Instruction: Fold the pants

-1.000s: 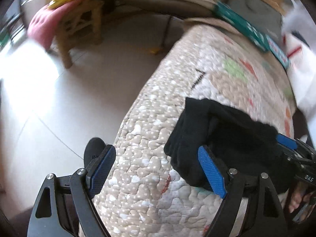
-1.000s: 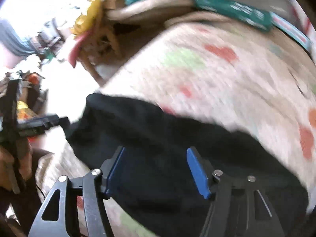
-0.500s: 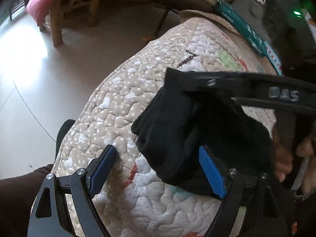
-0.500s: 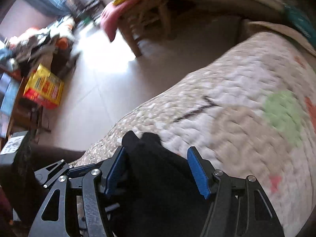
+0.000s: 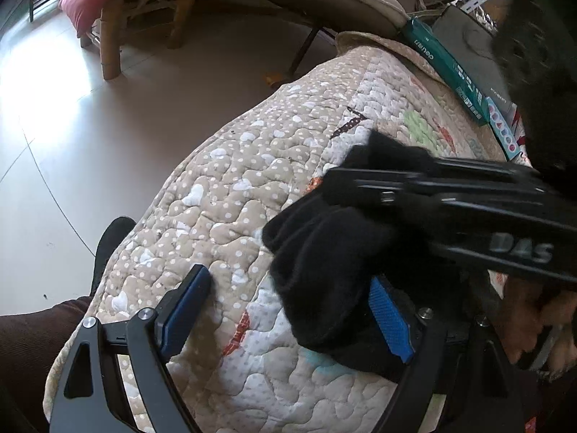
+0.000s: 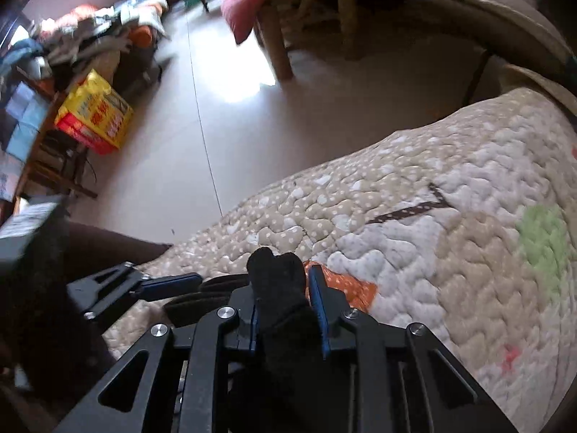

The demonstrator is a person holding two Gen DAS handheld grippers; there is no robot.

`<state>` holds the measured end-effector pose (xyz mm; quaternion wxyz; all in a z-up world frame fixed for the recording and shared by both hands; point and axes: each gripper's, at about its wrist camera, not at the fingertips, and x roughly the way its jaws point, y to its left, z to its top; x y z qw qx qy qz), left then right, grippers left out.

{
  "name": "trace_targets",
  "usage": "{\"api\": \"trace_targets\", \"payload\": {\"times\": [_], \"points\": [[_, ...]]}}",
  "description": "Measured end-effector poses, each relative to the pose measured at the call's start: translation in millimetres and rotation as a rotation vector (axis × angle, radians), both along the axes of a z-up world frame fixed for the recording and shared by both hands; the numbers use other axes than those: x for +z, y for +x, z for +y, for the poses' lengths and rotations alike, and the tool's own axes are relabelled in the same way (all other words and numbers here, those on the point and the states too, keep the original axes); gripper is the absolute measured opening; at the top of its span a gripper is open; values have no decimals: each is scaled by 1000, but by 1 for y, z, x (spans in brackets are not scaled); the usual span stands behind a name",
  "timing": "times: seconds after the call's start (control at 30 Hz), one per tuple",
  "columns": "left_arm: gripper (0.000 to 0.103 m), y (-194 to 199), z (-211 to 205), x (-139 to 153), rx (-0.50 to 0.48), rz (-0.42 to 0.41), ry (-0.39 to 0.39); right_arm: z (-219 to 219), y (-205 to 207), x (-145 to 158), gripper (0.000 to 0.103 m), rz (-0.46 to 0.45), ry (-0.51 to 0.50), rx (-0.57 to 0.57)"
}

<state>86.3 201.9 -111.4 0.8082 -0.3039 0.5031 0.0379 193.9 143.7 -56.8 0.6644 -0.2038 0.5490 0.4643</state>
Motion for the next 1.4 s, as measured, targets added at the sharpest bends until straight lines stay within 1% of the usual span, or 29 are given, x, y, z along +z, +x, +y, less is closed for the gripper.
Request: {"api": "trace_targets", "payload": {"times": [0.1,0.17,0.27,0.3,0.33,0.37,0.4,0.47,0.53,0.63,0.77,0.83,0.93,1.0,1.07,1.13,1.17,1.2,1.27,1.3,1.33,1.37,1.4], "points": [[88,1,0,2,5,-36,-36,-11,1,12,25,-25,25,-28],[88,3,-3,3,-5,-53,-46,-17,3,19,25,-27,44,-49],[87,10,-8,6,-44,-70,-67,-27,3,28,26,-19,63,-60],[74,12,-9,9,-67,-84,-102,-30,2,31,26,-22,69,-66],[59,13,-9,11,-75,-84,-104,-31,2,34,26,-24,71,-70],[37,16,-10,13,-113,-109,-166,-37,1,36,26,-21,79,-80],[17,19,-12,13,-142,-99,-220,-39,2,38,26,-17,86,-90],[16,20,-16,18,-145,-112,-217,-44,2,41,26,-26,89,-105],[15,20,-23,26,-173,-129,-215,-51,2,45,26,-30,100,-123],[14,22,-37,41,-213,-152,-178,-65,1,56,26,-47,116,-152],[14,26,-64,57,-272,-170,-160,-99,-2,70,26,-66,137,-208],[14,29,-85,62,-313,-171,-138,-120,-2,74,26,-69,144,-241],[14,34,-120,61,-358,-153,-160,-156,-4,73,26,-80,129,-297],[14,36,-145,59,-388,-148,-159,-181,-3,71,26,-82,119,-339],[14,39,-173,56,-429,-144,-141,-207,-1,67,26,-78,109,-383],[15,40,-203,49,-477,-130,-110,-235,-1,57,27,-72,95,-428],[15,39,-210,46,-491,-123,-98,-250,1,49,28,-59,86,-452],[15,38,-219,43,-512,-111,-84,-263,1,42,30,-47,75,-472],[22,35,-231,40,-546,-91,-82,-289,3,25,40,-28,47,-520],[31,31,-231,42,-561,-95,-93,-299,4,19,45,-21,41,-543],[39,25,-229,47,-580,-109,-106,-310,4,15,56,-19,38,-568],[43,19,-225,52,-594,-121,-112,-322,4,13,68,-18,46,-596],[47,14,-222,58,-608,-133,-121,-336,5,13,70,-21,64,-628]]}}
